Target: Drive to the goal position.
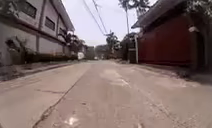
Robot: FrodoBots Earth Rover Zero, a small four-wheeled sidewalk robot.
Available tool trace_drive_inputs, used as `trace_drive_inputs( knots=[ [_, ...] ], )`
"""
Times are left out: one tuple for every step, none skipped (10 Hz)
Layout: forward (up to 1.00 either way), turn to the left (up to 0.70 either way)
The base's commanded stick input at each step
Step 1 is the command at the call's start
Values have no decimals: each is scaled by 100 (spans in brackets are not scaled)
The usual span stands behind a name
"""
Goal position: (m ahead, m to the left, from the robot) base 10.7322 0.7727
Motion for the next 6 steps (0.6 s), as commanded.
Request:
trace_drive_inputs(
  knots=[
    [100, 3],
    [100, 3],
    [100, 3],
    [100, 3],
    [100, 3],
    [100, 3]
  ],
)
